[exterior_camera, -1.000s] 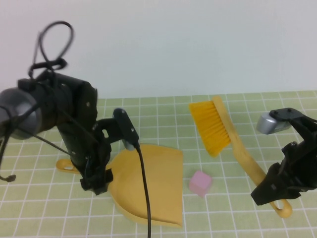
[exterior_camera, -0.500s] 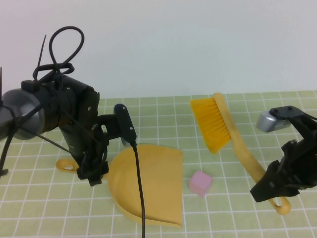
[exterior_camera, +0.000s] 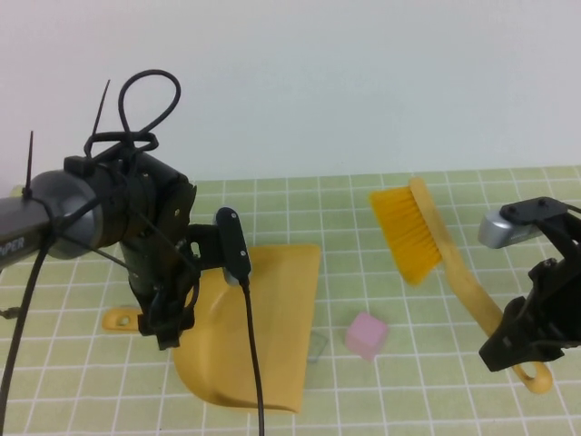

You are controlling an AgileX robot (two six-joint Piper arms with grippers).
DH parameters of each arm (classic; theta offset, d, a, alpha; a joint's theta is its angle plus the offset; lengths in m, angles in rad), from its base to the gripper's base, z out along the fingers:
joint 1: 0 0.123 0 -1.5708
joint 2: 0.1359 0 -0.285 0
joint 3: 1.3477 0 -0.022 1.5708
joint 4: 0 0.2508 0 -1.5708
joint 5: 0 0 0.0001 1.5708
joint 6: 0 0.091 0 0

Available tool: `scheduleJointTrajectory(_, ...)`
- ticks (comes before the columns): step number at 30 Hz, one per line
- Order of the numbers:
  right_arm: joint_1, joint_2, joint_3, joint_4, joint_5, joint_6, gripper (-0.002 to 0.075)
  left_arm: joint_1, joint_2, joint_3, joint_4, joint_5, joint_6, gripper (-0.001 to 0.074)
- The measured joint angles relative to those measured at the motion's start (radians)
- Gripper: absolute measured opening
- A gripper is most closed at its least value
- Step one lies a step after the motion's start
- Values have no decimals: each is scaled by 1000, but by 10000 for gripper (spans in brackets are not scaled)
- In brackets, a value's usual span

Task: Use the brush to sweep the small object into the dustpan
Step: Pick up the dustpan from the table

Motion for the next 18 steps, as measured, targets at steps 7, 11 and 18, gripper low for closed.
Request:
scheduleJointTrajectory(7,0,0,0,-7,-21,7,169,7,-33,-16,35,48,2,513)
scheduleJointTrajectory(11,0,0,0,-7,-23,7,169,7,-72,-49,24,75,9,501)
scheduleJointTrajectory(18,0,0,0,-7,-8,7,169,7,-69,-51,1,51,56,475)
